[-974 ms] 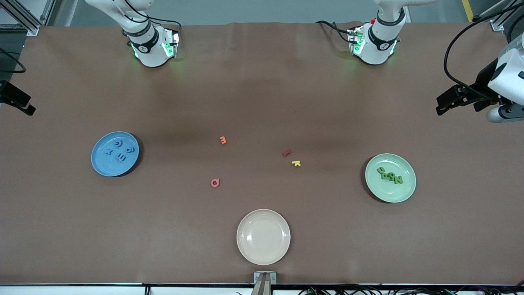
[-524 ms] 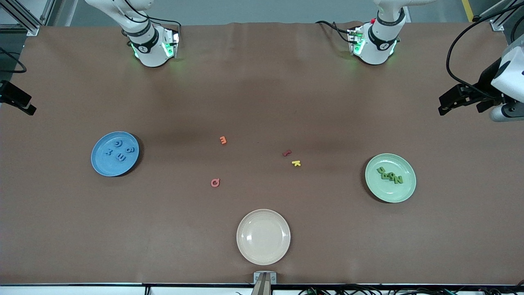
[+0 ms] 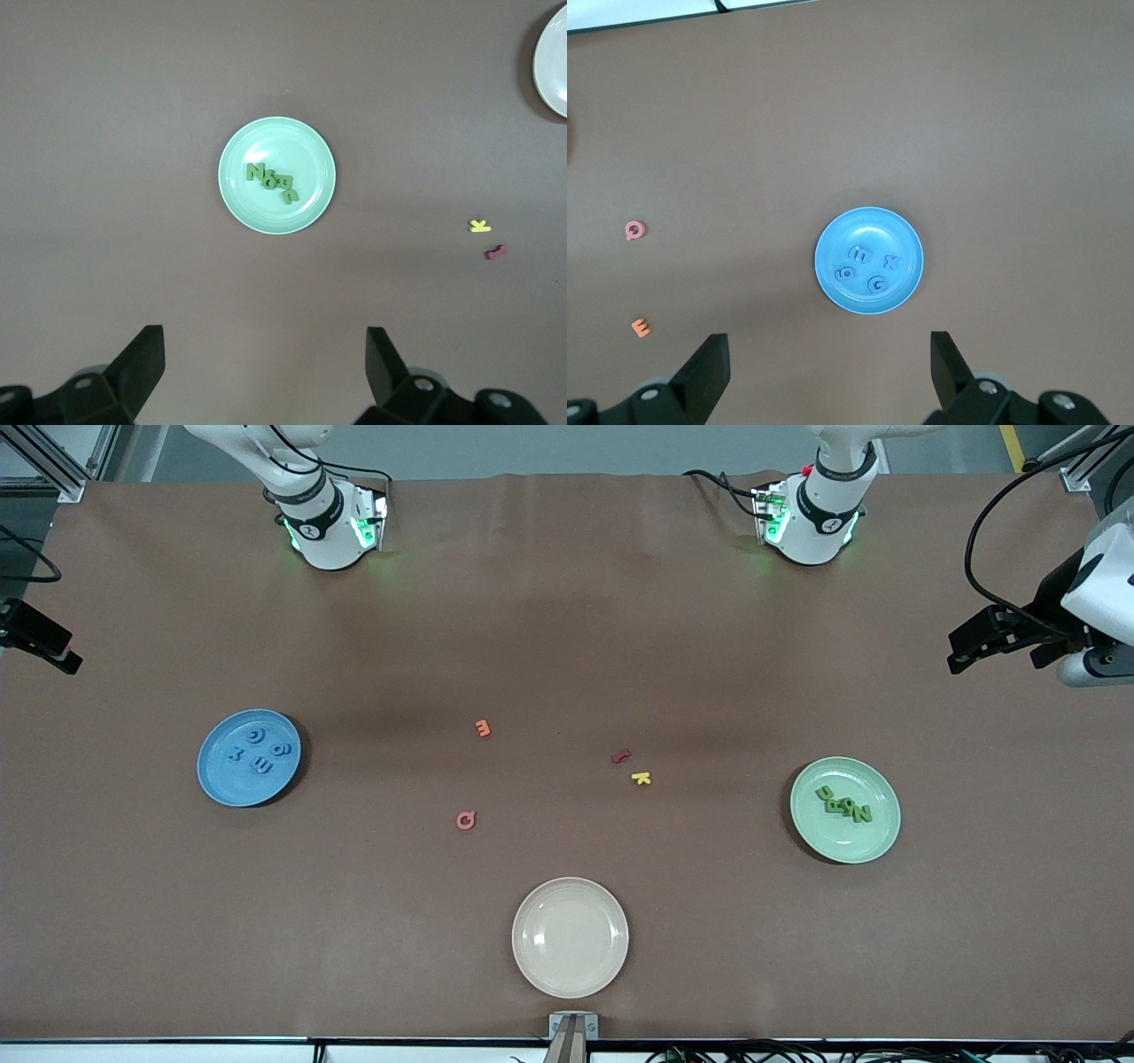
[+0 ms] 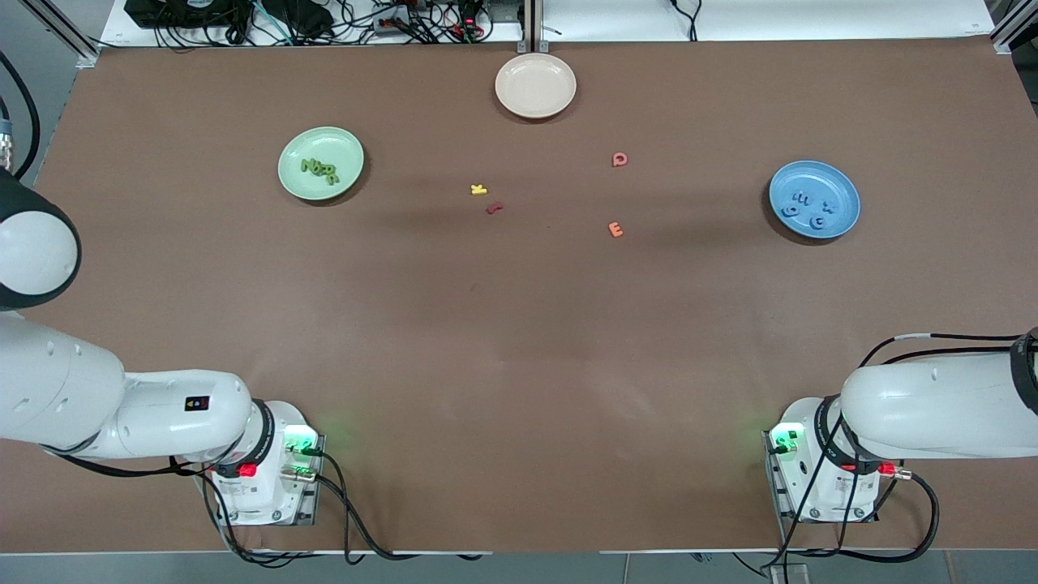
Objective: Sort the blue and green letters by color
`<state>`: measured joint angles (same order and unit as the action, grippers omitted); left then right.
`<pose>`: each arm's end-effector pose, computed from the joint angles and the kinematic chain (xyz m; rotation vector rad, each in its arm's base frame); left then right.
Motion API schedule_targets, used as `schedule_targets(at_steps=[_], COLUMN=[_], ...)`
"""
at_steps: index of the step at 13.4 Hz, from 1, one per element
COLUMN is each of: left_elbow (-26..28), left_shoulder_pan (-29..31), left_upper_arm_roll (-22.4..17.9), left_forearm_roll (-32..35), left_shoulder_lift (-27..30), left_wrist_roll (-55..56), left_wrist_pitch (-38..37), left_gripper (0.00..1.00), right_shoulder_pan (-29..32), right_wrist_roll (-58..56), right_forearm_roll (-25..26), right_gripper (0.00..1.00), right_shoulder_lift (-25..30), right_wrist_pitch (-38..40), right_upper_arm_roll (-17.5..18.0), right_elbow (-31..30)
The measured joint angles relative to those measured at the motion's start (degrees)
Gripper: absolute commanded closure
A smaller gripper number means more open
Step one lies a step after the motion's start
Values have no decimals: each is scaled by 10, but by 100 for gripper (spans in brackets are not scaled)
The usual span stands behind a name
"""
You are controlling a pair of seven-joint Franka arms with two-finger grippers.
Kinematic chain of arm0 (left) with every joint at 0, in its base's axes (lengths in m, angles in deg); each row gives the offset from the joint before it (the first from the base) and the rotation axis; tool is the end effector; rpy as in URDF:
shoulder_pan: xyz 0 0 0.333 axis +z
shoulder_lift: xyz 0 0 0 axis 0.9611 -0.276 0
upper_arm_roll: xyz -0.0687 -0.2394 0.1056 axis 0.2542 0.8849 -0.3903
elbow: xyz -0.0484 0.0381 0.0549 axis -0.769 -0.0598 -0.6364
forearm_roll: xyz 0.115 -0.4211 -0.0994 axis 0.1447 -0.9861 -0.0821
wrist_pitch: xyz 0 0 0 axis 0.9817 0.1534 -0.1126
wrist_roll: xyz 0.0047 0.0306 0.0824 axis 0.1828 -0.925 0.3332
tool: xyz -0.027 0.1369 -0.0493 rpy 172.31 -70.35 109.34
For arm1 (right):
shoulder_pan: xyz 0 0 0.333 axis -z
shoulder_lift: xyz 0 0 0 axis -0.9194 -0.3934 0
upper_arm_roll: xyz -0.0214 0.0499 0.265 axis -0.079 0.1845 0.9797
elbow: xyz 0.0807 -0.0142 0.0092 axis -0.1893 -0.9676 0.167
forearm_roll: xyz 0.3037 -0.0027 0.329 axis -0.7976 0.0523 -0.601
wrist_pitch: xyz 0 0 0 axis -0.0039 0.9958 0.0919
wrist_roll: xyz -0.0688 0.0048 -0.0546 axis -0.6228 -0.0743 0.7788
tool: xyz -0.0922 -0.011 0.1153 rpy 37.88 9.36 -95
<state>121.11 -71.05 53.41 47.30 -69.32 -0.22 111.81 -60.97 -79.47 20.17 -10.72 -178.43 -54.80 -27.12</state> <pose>0.6139 -0.0682 0.5595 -3.1294 -0.0733 -0.0195 0.6076 -0.0502 0.5835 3.1038 -0.2266 0.1266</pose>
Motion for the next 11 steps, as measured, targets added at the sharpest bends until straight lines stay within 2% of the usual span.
schedule_targets(at_steps=[11], left_elbow=[0], left_shoulder_pan=[0], left_upper_arm_roll=[0], left_forearm_roll=[0], left_shoulder_lift=[0], left_wrist_roll=[0], left_wrist_pitch=[0], left_gripper=[0], right_shoulder_pan=[-7], right_wrist_roll=[-8], right_forearm_roll=[0], right_gripper=[0], right_shoulder_lift=[-4], right_wrist_pitch=[1], right_upper_arm_roll=[2], right_elbow=[0])
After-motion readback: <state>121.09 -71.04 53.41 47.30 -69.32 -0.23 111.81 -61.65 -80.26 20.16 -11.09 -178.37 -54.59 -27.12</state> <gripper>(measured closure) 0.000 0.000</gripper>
